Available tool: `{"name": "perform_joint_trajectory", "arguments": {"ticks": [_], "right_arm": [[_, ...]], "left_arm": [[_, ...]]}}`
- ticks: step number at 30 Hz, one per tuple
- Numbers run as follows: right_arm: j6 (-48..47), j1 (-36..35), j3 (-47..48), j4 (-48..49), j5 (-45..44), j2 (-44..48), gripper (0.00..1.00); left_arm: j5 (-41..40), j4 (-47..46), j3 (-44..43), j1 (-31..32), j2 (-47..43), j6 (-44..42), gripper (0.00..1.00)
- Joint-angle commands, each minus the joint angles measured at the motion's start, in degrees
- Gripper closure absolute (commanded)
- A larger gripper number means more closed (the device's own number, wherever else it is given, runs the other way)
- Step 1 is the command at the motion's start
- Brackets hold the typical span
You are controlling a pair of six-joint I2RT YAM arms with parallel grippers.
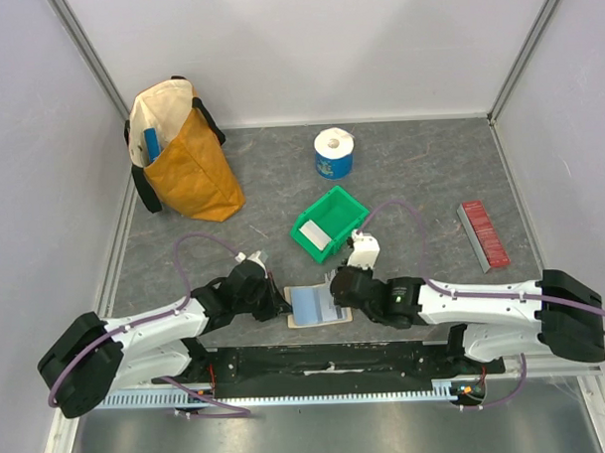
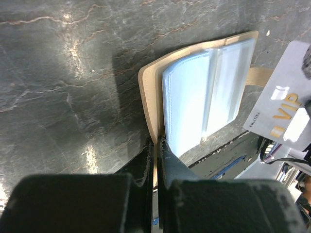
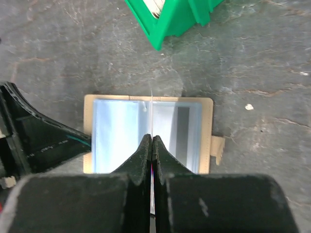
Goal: Put the credit cards into the card holder
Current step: Turn over the card slot in the card holder, then insert the credit card into the card holder.
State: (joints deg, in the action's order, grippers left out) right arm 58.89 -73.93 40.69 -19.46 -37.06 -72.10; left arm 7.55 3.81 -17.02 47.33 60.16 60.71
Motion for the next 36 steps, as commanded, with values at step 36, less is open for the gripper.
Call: {"name": "perform_joint_trajectory", "arguments": {"ticks": [36], "right_arm": [[7.55,10.21,-25.83,45.83,23.17,-2.26,1.0]], "left_arm": [[-0.34,-6.45,1.28,-0.05,5.4,3.54,0.98]]}}
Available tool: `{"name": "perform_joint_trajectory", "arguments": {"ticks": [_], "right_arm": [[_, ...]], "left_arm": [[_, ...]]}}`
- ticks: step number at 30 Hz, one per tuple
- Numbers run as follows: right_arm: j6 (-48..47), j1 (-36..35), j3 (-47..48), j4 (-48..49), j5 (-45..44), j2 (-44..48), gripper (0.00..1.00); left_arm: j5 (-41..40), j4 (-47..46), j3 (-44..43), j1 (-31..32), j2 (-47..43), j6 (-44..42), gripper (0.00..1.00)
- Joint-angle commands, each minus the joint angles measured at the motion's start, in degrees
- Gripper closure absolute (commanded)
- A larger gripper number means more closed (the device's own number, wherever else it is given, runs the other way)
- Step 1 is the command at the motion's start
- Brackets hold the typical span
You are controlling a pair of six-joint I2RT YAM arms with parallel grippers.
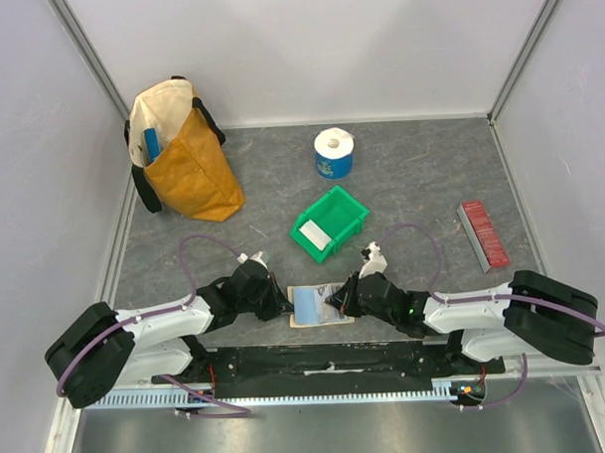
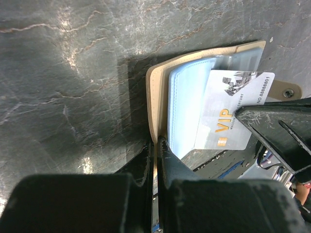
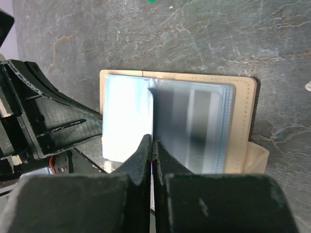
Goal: Put the credit cards into the card holder
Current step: Insert the credit card into the card holder.
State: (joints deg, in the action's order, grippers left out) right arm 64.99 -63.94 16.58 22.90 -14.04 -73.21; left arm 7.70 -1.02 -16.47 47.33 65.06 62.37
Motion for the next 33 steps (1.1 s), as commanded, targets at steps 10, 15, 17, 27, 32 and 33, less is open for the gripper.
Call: {"name": "perform_joint_trajectory", "arguments": {"ticks": [10,15,17,27,32,33], "right_arm": [[3.21,0.84,-5.15,2.86,-2.3,1.93,1.0],[2.95,1.28,-5.15,3.2,-1.87,0.79,1.0],[2.95,1.28,-4.98,4.7,-0.55,-0.7,1.0],[2.69,1.19,-4.19,9.54,2.35,-5.27,1.0],[2.77,1.28,-4.19,10.41,2.7,-6.68,1.0],[3.03,1.28,-4.27,10.85,2.97,-6.94,1.0]], "left_arm": [[-0.41,-1.8,0.91,-0.05,0.42,2.14,0.98],[-0.23,-2.06,1.0,-0.05,0.6,2.14,0.98],[-0.32,-2.15,1.0,-0.13,0.77,2.06,0.98],[0.03,-3.03,1.0,-0.05,1.65,2.14,0.98],[0.12,-3.03,1.0,0.04,1.56,2.23,0.98],[0.12,-3.03,1.0,-0.05,1.56,2.14,0.98]]}}
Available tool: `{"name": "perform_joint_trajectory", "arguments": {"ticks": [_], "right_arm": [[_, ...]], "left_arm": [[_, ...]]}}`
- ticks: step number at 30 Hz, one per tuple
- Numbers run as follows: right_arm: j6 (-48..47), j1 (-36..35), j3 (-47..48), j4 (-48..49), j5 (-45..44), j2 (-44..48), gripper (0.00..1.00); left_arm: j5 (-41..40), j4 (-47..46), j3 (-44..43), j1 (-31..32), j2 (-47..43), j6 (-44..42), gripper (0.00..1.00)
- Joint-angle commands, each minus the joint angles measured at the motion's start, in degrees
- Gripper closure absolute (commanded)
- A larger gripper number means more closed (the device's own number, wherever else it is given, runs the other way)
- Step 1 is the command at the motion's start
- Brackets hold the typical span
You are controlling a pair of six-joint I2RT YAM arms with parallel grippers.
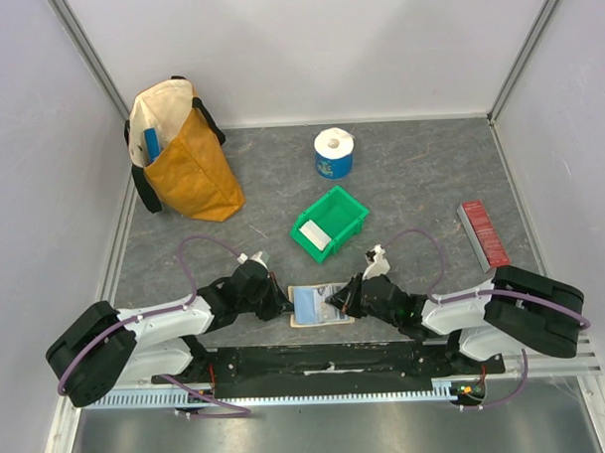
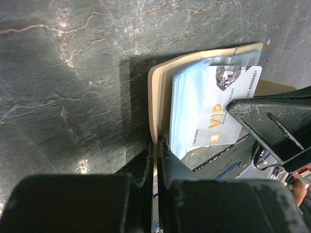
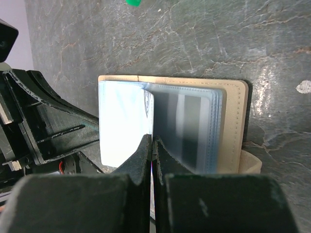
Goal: Put the credit cards into the card holder
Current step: Insert the credit card into the card holder.
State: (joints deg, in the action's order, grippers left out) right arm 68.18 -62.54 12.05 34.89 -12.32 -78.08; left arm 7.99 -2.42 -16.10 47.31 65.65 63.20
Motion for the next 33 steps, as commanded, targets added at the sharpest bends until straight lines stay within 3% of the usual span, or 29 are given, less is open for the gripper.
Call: {"name": "perform_joint_trajectory", "arguments": {"ticks": [1,9,17,25,29,33], "right_arm": [[0.02,-0.04,0.16,-0.36,1.5,-2.42,1.0],[1.61,-0.12,-2.65,-2.63,-3.5,1.36,1.0],[1.95,-0.12,-1.42,5.43,3.7,-6.37,1.0],[4.06,-1.88,-0.11,9.14,4.93,-9.98,0.99],[3.71,-2.14,0.6,4.24,3.27,-7.36,0.88],[1.17,-2.14,2.79,-12.09,-3.31,0.37,0.76]], "left_arm": [[-0.25,-1.63,0.63,0.15,0.97,1.4,0.98],[-0.25,-1.8,1.15,-0.02,0.54,1.75,0.98],[-0.08,-2.33,0.8,0.06,1.41,2.1,0.98],[0.01,-2.42,1.24,-0.02,1.15,2.19,0.98],[0.01,-2.51,1.51,0.06,0.62,2.19,0.98],[-0.08,-2.07,1.77,0.06,-0.52,2.19,0.98]]}}
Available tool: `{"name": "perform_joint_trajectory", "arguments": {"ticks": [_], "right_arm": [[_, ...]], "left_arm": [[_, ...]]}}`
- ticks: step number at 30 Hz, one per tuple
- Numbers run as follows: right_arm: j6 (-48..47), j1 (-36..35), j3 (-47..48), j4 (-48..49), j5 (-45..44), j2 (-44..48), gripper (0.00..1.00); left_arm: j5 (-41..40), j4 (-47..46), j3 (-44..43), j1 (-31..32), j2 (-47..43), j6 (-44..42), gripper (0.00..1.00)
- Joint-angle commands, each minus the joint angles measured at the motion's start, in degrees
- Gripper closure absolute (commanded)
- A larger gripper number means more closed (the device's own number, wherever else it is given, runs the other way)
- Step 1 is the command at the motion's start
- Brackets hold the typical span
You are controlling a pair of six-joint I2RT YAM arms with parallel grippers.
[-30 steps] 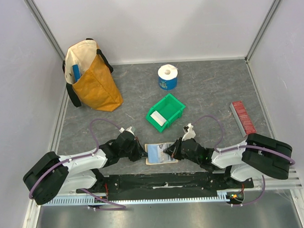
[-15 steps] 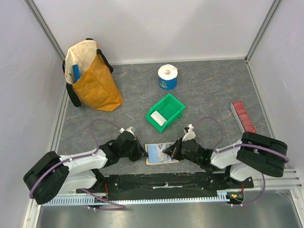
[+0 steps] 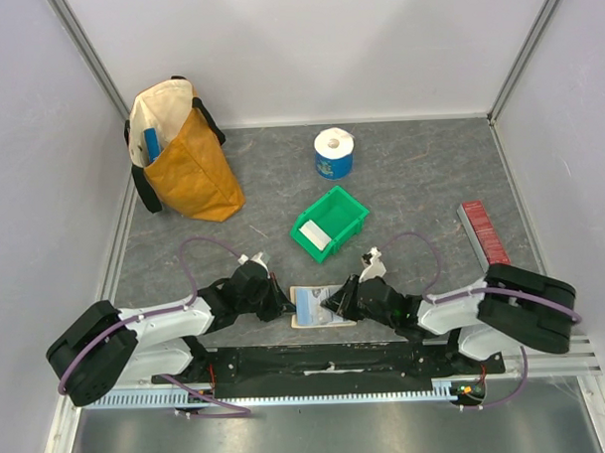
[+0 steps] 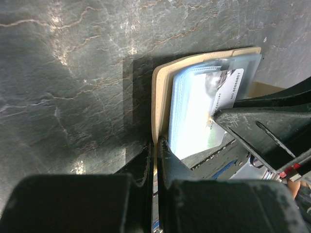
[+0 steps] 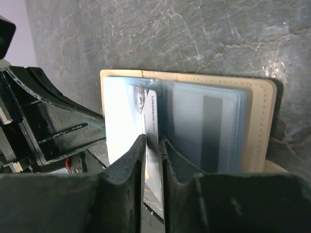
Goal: Put the credit cards into the card holder
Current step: Insert the credit card into the card holder.
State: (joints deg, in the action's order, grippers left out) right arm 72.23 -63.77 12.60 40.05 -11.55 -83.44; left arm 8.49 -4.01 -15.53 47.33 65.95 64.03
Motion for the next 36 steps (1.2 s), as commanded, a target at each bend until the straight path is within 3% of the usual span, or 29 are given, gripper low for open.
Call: {"name": "perform_joint_trajectory", "arguments": {"ticks": [1,4,8,20,27,36], "right_arm": [[-3.66,-0.92,2.77,-19.73,-5.4,7.66,0.72],[-5.6,-0.92,3.83,-24.66,-7.43,11.36,0.57],[-6.48,-0.92,4.27,-23.71,-5.68,11.29,0.53],[-7.98,-0.92,7.7,-17.74,0.83,3.11,0.55],[-7.54,-0.92,5.33,-8.51,1.62,3.54,0.59],[-7.71,-0.92,5.5,-3.32,5.04,1.35,0.66]], "left_arm": [[-0.67,-0.3,1.29,0.04,-1.09,1.36,0.98],[-0.76,-0.12,1.47,-0.05,-1.7,1.19,0.98],[-0.49,-0.03,1.2,0.04,-1.18,0.92,0.98],[-0.41,-0.3,1.38,-0.05,-1.53,1.01,0.98],[-0.49,-0.3,1.64,0.04,-1.79,1.27,0.98],[-0.41,-0.47,1.47,-0.05,-1.44,1.1,0.98]]}}
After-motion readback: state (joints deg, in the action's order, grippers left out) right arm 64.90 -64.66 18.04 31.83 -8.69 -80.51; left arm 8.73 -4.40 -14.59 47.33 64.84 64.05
